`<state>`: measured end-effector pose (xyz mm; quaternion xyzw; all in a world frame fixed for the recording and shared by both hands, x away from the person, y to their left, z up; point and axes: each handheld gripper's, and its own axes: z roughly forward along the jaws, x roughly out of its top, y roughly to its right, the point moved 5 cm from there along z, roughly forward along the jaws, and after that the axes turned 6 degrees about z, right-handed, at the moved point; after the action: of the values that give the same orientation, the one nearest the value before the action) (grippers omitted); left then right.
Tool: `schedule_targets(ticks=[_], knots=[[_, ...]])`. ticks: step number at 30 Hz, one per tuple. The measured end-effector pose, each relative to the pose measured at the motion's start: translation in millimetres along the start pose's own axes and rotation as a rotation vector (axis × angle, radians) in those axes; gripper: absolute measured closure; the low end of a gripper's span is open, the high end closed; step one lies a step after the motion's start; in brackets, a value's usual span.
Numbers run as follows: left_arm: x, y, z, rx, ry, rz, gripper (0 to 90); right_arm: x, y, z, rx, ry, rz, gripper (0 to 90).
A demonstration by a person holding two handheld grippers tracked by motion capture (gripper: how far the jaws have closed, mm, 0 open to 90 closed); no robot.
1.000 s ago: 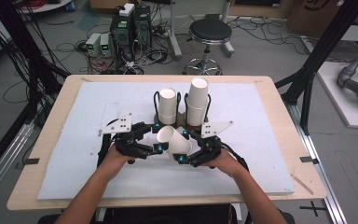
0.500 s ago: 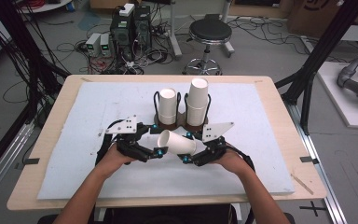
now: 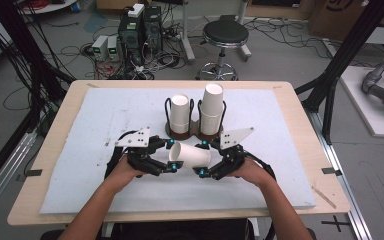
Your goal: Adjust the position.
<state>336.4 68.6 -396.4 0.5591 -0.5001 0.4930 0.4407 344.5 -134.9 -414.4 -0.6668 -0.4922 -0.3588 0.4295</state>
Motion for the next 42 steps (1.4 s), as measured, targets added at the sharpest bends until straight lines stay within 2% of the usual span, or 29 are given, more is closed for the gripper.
schedule_targets(ticks=[1, 4, 5, 6, 8, 10, 12, 13, 15, 16, 17, 19, 21, 24, 25, 26, 28, 29, 30, 31, 32, 33, 34, 36, 37, 38, 39, 41, 42], knots=[[1.8, 0.1, -0.7, 0.000, 0.026, -0.011, 36.2, 1.9, -0.2, 0.2, 0.001, 0.053, 0.022, 17.7], [5.1, 0.2, -2.3, -0.009, 0.069, -0.019, 36.2, 2.5, -0.3, 2.5, -0.002, 0.083, 0.029, 17.8], [5.5, 0.6, -2.2, -0.011, 0.075, -0.020, 36.3, 3.9, -0.9, 3.4, 0.013, 0.109, 0.014, 26.3], [5.7, 0.6, -2.6, -0.010, 0.082, -0.027, 36.3, 3.9, -0.9, 3.4, 0.013, 0.109, 0.014, 26.3], [4.9, -0.8, -3.7, -0.017, 0.080, -0.045, 36.1, 5.5, -2.2, 2.0, 0.014, 0.117, -0.020, 29.4], [2.2, -2.0, -3.4, -0.016, 0.054, -0.068, 35.8, 4.9, -2.1, -1.1, 0.007, 0.103, -0.045, 33.9], [0.7, -1.9, -1.7, 0.008, 0.027, -0.052, 34.4, 3.9, -1.8, -2.8, -0.004, 0.086, -0.055, 35.8], [0.1, -2.4, -0.3, 0.032, 0.003, -0.045, 31.3, 3.6, -1.0, -3.1, -0.011, 0.082, -0.066, 36.5], [-0.3, -3.4, 0.3, 0.050, -0.013, -0.049, 22.8, 2.7, -1.0, -3.6, -0.016, 0.053, -0.082, 37.2], [-0.1, -3.4, 0.0, 0.051, -0.012, -0.050, 21.9, 2.5, -1.2, -3.5, -0.023, 0.036, -0.094, 37.7], [0.1, -3.2, -0.3, 0.050, -0.011, -0.052, 21.9, 0.9, -2.4, -2.1, -0.041, -0.020, -0.122, 38.1], [-0.4, -2.5, 0.5, 0.038, -0.015, -0.050, 21.9, 0.3, -2.8, -1.1, -0.045, -0.036, -0.134, 38.3], [-3.0, -1.0, 2.9, 0.018, -0.040, -0.044, 22.4, -0.4, -3.9, 0.2, -0.038, -0.058, -0.145, 38.3], [-5.4, 1.6, 5.2, -0.014, -0.054, -0.032, 31.1, 0.5, -4.7, -0.8, -0.015, -0.047, -0.140, 39.0], [-5.5, 2.6, 5.4, -0.032, -0.054, -0.024, 31.1, 0.5, -4.7, -0.8, -0.015, -0.047, -0.140, 39.0], [-5.4, 4.2, 5.8, -0.040, -0.051, -0.011, 35.6, 0.6, -4.1, -1.4, -0.018, -0.045, -0.140, 39.0], [-5.9, 4.3, 6.0, -0.047, -0.054, -0.015, 36.3, -0.6, -4.6, -2.1, -0.001, -0.054, -0.128, 37.2], [-6.2, 4.0, 5.9, -0.050, -0.053, -0.016, 36.2, -0.7, -4.5, -0.9, 0.001, -0.046, -0.101, 31.2], [-6.1, 3.7, 5.5, -0.051, -0.050, -0.014, 36.2, -0.7, -4.5, -0.9, 0.001, -0.046, -0.101, 31.2], [-5.5, 3.1, 4.5, -0.047, -0.042, -0.007, 36.0, 0.9, -3.9, 0.3, 0.006, -0.016, -0.057, 24.4], [-4.8, 2.9, 3.9, -0.041, -0.033, -0.007, 36.0, 0.9, -3.9, 0.3, 0.006, -0.016, -0.057, 24.4], [-3.5, 2.2, 2.6, -0.039, -0.013, -0.012, 36.1, 2.0, -3.4, 0.1, -0.002, -0.002, -0.044, 18.2], [-2.4, 2.0, 1.6, -0.040, 0.001, -0.017, 36.1, 5.3, -2.2, -1.7, -0.003, 0.047, -0.009, 17.7], [-1.6, 1.8, 0.7, -0.042, 0.019, -0.022, 36.1, 6.1, -1.6, -2.4, -0.002, 0.068, -0.003, 17.7], [-2.0, 1.8, 1.0, -0.042, 0.020, -0.022, 36.1, 7.3, -1.7, -4.2, 0.017, 0.099, 0.006, 22.0], [-3.0, 1.6, 1.8, -0.036, 0.013, -0.023, 36.1, 7.3, -1.7, -4.2, 0.017, 0.099, 0.006, 22.0], [-4.3, 1.7, 2.3, -0.040, 0.015, -0.025, 36.3, 7.8, -2.9, -4.9, 0.034, 0.101, -0.018, 29.9], [-6.2, 1.6, 3.0, -0.037, 0.002, -0.038, 36.2, 8.7, -3.7, -6.6, 0.023, 0.100, -0.048, 32.0], [-7.1, 1.3, 3.8, -0.037, -0.008, -0.041, 34.9, 8.2, -3.7, -8.9, 0.023, 0.086, -0.071, 36.8]])
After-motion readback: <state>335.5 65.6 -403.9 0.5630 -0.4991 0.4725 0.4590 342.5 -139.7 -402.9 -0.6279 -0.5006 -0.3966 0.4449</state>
